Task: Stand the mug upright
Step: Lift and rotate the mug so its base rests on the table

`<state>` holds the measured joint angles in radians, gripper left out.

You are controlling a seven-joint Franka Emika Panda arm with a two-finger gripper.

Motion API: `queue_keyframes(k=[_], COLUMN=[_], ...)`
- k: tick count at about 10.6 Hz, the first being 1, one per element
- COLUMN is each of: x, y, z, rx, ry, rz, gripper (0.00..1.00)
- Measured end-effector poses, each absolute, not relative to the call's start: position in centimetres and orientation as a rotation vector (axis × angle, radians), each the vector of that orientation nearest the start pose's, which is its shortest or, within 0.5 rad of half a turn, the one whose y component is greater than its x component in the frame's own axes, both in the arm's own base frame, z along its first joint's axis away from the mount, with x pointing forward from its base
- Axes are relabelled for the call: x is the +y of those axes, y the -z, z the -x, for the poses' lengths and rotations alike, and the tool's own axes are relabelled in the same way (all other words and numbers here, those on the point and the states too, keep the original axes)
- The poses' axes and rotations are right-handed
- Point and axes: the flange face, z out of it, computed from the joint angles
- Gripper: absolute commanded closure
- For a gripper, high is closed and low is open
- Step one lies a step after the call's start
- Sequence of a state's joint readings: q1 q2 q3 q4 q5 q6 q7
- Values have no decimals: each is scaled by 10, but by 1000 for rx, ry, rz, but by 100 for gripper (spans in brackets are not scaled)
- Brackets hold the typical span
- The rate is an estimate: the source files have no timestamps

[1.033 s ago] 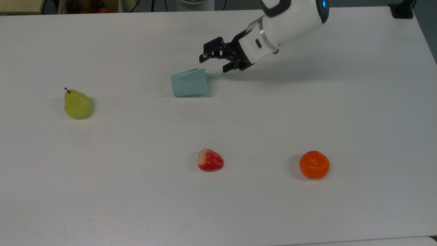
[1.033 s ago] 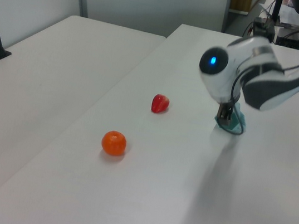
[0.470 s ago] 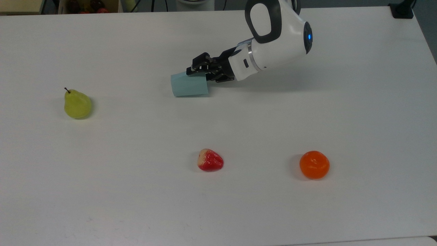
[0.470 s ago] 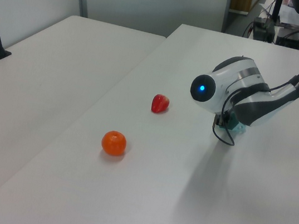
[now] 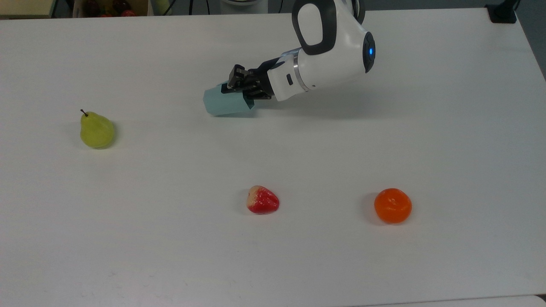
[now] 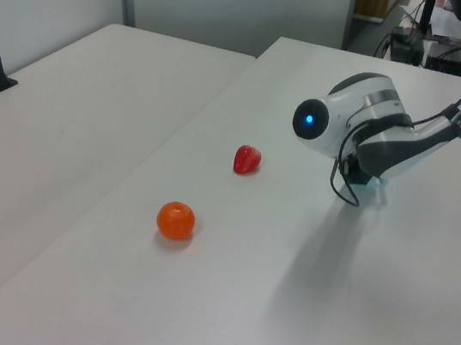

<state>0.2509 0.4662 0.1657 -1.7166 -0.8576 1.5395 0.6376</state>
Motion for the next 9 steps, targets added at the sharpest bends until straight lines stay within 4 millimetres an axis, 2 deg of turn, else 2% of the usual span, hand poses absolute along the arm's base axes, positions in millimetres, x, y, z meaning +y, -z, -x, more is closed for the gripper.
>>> queue_keyframes(k=[2,5,7,9], x=[151,138,134,144], y=[-331,-366,-395,-406], z=[-595,-599,-600,-609], rx=[71,85,82,97], ry=[171,221,263,188], rz=[-2192,-2264,-2421,-2585], gripper=[100,100,100,100])
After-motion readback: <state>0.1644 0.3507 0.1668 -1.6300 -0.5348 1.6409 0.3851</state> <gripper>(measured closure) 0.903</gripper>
